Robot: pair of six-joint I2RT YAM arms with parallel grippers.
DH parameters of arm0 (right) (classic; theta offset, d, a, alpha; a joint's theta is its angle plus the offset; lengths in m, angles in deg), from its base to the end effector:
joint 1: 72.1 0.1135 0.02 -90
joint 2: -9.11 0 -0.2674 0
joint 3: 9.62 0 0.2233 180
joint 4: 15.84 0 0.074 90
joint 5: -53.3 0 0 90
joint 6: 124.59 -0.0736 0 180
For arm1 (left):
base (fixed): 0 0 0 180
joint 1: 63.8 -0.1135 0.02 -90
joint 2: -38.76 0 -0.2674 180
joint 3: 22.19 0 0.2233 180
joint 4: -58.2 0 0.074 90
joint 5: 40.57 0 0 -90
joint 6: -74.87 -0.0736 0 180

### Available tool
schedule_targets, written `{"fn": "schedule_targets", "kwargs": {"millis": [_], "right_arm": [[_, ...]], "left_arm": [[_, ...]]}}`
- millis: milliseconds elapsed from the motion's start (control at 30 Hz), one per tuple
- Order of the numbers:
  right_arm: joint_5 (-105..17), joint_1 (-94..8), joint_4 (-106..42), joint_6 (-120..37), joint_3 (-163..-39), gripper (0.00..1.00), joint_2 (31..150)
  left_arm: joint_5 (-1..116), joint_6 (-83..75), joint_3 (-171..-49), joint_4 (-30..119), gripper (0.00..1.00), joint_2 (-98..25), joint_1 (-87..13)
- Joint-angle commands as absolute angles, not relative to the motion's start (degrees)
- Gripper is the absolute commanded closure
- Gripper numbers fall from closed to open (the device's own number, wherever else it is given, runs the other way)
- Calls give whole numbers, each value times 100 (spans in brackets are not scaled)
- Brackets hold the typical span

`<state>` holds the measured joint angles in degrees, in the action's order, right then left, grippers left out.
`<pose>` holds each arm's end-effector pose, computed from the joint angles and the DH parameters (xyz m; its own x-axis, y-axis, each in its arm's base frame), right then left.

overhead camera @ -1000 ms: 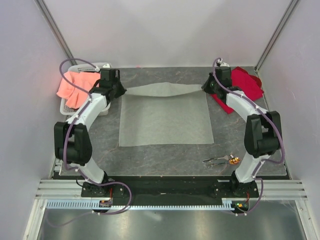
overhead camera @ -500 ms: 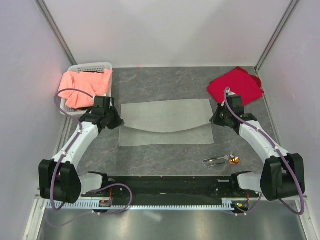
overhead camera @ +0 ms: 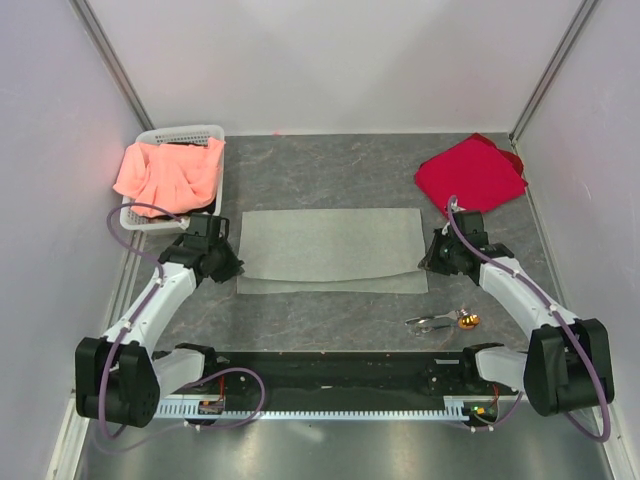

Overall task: Fold the napkin into a case and place the utensils inside
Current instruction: Fold and flatten the napkin at the center of the board.

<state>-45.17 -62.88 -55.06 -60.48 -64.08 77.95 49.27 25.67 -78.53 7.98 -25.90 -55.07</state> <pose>0.2222 0.0471 0.1893 -0.8216 0.3042 -0.4821 0.1267 0.9220 0.3658 0.2012 -0.0307 0.1970 -0.7365 -0.5480 -0.3966 -0.4371 0.8330 -0.3392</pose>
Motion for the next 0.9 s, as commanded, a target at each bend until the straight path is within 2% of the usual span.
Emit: {"fn": "schedule_targets", "kwargs": {"millis": [0,300,867], "right_arm": [[-4663,-6296,-5533,-6183,-6361,100,7565],[-4690,-6296,-5964,-6307,-6424,100,7160],[-4655,-6296,-5155,-6561,-5615,100,7960]], "left_arm": [[4601,2890,-7882,737,98,-2469,-5536],[4345,3040,-7733,781,98,-2785,-5527],[4293,2996,-7601,1115,98,-3445,-5527]]}}
